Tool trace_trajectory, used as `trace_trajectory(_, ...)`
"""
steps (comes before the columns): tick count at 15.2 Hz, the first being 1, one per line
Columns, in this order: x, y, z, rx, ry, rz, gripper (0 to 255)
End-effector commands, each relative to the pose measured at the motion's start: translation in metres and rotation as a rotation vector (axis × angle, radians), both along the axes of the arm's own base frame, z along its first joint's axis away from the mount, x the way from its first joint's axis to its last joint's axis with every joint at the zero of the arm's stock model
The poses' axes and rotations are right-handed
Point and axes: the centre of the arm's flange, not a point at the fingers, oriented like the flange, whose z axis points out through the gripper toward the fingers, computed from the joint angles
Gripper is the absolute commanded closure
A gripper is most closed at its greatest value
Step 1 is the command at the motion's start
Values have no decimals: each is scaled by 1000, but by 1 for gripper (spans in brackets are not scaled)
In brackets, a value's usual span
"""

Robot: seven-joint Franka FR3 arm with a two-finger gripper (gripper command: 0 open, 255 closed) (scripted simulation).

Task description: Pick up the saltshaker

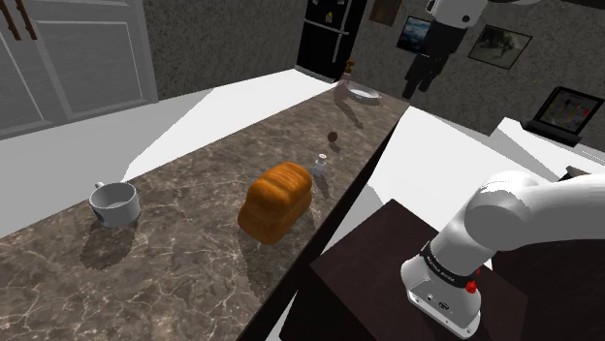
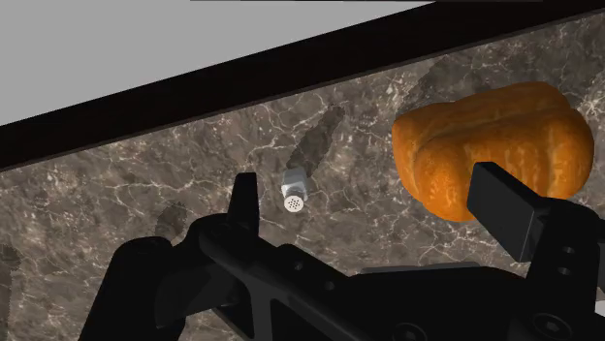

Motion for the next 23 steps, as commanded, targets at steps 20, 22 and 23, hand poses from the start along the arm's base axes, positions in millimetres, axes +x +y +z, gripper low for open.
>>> trace_trajectory(20,143,-41,-205,57,16,-2,0)
trace_trajectory(22,158,-44,-227,62,18,-3,0)
trace_trajectory(23,165,-46,-238,65,19,-3,0)
